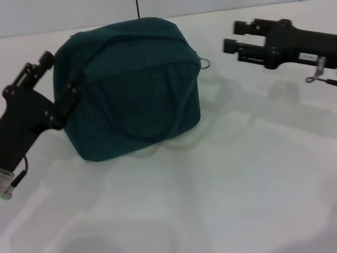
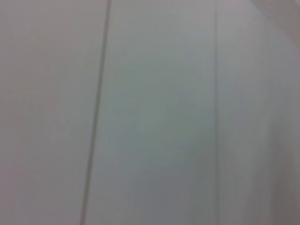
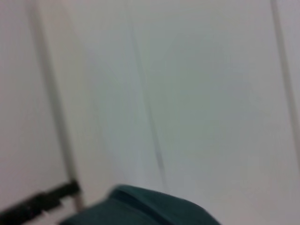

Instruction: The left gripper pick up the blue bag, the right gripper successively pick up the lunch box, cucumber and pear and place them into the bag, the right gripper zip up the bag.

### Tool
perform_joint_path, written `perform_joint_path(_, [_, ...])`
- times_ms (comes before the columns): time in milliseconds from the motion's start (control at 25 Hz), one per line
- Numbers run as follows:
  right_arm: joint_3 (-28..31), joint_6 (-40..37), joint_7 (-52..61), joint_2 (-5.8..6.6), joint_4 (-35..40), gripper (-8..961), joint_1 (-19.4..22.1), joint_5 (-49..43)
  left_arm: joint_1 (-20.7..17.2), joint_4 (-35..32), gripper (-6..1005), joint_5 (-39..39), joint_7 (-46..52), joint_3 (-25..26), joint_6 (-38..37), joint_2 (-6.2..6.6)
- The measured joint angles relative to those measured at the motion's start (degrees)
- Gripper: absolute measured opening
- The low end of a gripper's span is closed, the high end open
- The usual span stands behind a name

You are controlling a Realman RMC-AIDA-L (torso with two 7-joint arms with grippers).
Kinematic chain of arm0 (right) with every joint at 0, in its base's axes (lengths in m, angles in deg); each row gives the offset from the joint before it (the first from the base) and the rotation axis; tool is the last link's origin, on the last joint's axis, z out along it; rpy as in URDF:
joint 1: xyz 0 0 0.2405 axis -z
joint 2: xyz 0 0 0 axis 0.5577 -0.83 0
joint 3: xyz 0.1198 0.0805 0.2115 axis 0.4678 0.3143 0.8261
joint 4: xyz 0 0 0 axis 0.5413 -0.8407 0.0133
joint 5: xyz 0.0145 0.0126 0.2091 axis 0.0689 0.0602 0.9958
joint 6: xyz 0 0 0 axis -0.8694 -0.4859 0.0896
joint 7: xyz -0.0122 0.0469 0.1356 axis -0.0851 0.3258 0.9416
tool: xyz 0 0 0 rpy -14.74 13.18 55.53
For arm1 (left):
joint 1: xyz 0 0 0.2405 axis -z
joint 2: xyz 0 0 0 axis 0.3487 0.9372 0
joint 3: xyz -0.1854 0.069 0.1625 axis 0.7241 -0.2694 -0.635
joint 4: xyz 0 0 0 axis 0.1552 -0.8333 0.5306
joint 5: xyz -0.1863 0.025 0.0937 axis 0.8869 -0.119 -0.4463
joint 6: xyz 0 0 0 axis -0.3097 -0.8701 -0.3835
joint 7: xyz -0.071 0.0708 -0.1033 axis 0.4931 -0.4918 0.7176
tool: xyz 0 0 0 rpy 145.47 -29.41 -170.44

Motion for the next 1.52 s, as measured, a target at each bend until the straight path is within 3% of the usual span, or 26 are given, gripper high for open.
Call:
perform_joint_path(400, [-5.76,-7.11,-2.73,-0.69,-1.83,575,-4.11,0.29,-0.02,1.78,648,-6.38,1.47,-0.06,-0.32,0.07])
perform_joint_path(1160, [-6.95,-5.80,-17.41,-1.15,-12.95,577,-3.74,9.07,2.15,3.17,647,-8.48,1.72,-0.01,0.65,-0.25])
perform_joint_path(1400, [-7.05,-6.51,-15.69,-0.08,-12.04,578,-3.74,8.65,3.37,5.65,646,-12.01,3.56,-0.07,-0.60,0.38])
perform_joint_path(1520, [-7.24,-8.83,-6.46,2.34,-5.21,578,-4.16,4.95,5.85,9.79,645,-14.78,9.09,-0.08,-3.23,1.22])
